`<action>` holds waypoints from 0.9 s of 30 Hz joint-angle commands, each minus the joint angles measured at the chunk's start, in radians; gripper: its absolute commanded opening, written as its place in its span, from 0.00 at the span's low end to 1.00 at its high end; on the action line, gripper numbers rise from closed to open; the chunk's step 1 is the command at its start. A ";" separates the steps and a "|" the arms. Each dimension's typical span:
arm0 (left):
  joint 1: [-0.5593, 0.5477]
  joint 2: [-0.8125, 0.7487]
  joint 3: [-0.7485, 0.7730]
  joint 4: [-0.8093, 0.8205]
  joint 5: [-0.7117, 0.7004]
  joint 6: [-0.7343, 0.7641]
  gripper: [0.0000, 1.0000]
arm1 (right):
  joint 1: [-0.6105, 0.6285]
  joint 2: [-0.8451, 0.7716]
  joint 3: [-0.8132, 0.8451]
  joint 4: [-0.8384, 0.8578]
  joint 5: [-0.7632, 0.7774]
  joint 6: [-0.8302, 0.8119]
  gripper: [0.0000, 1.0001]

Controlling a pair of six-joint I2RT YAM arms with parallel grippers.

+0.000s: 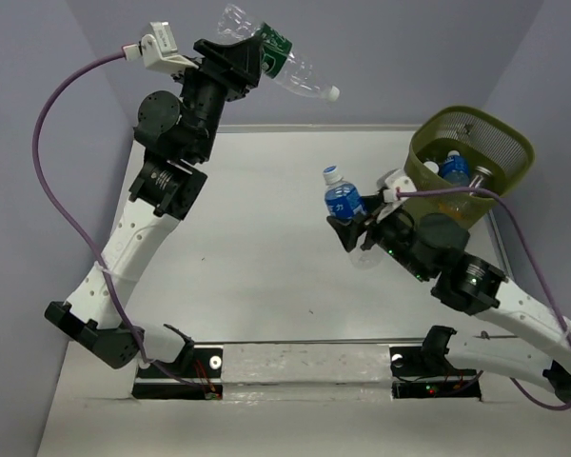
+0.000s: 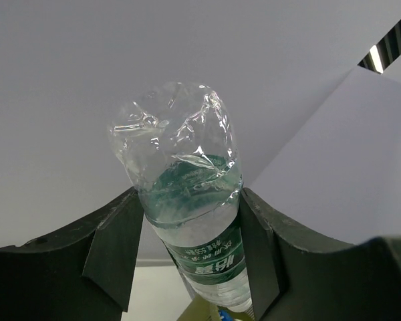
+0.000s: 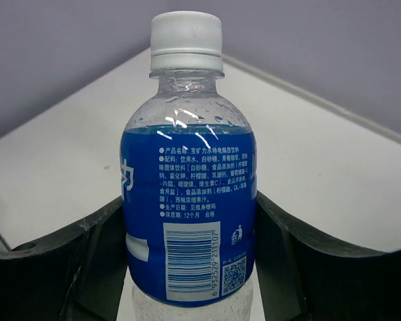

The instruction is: Put the plastic bottles in the bin

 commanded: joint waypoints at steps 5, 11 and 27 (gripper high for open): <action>-0.094 0.139 0.120 0.087 -0.051 0.021 0.43 | -0.025 -0.138 0.068 0.351 0.598 -0.302 0.33; -0.191 0.283 0.246 0.072 -0.045 0.020 0.43 | -0.332 -0.087 0.148 0.586 0.566 -0.462 0.33; -0.279 0.500 0.456 0.060 -0.054 0.058 0.43 | -1.028 0.312 0.308 0.402 0.069 -0.054 0.83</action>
